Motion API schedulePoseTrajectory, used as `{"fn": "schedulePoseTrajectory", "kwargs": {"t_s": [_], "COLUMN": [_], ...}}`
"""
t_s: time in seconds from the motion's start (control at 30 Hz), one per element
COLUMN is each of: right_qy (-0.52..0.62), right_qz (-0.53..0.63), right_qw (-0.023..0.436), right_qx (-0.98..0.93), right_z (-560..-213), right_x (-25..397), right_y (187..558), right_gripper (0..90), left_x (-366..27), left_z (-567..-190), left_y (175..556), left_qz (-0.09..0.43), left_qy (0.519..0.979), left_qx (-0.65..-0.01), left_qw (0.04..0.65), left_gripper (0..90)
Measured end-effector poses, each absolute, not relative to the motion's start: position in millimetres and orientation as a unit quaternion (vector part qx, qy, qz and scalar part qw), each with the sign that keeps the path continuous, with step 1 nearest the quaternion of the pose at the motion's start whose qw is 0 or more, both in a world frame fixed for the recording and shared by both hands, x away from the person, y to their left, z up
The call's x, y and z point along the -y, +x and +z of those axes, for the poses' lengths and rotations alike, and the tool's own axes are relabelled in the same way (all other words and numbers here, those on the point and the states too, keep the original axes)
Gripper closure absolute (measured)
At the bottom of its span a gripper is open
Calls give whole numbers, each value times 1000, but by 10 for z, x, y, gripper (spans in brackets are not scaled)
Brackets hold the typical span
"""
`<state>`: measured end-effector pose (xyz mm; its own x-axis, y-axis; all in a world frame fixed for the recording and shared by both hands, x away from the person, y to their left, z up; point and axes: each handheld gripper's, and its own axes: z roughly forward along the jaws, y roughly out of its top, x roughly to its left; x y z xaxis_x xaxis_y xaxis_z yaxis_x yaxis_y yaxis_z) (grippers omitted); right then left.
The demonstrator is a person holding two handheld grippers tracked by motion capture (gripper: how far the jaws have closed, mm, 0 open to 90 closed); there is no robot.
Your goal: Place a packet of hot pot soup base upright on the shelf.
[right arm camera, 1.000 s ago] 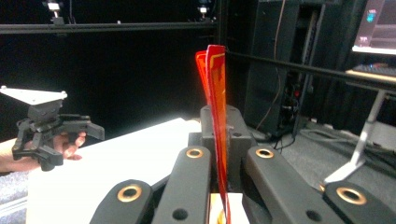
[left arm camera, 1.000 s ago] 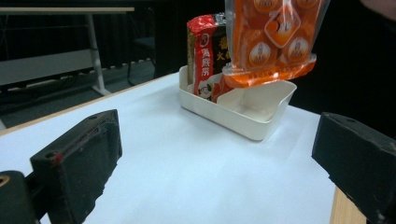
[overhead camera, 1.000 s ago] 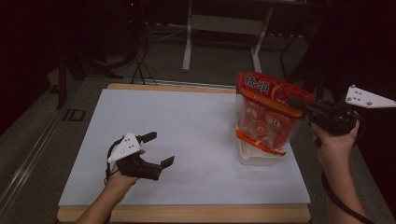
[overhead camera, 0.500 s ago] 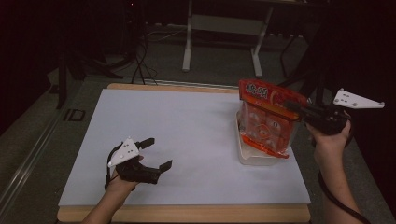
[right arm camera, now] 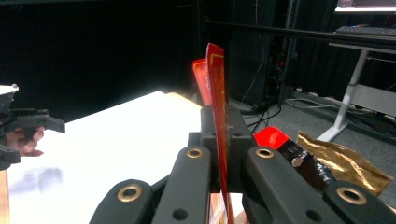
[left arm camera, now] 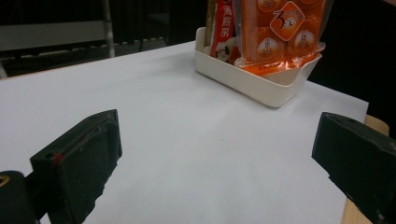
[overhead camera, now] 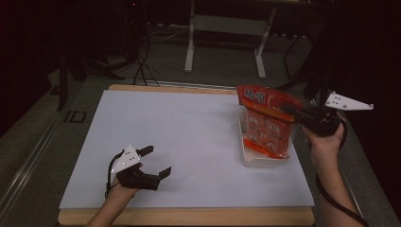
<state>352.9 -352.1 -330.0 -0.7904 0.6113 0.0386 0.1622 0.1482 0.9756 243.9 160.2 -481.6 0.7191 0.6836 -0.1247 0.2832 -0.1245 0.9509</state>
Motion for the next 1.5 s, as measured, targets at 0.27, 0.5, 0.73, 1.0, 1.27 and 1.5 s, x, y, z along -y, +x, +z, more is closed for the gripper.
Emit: {"fn": "schedulePoseTrajectory", "kwargs": {"t_s": [0.27,0.5,0.73,1.0,1.27,1.5], "right_qy": [286,304,325,365,356,312], "right_qz": [597,595,576,576,589,610], "right_qw": [178,182,175,181,219,243], "right_qx": [-728,-722,-729,-708,-691,-687], "right_z": [-3552,-3711,-3878,-3977,-3762,-3475], "right_x": [3579,3747,3815,3977,3866,3684], "right_y": [3515,3443,3411,3390,3289,3121], "right_gripper": [900,900,900,870,663,591], "left_x": [-1603,-1594,-1596,-1585,-1588,-1582], "left_z": [-4904,-4951,-4949,-4962,-4972,-4955], "left_y": [2445,2461,2470,2461,2459,2447], "left_qz": [174,166,165,165,161,163], "left_qy": [733,733,731,734,730,729], "left_qx": [-334,-338,-341,-338,-342,-338], "left_qw": [566,566,568,565,569,572], "left_gripper": [22,22,22,22,22,22]}}
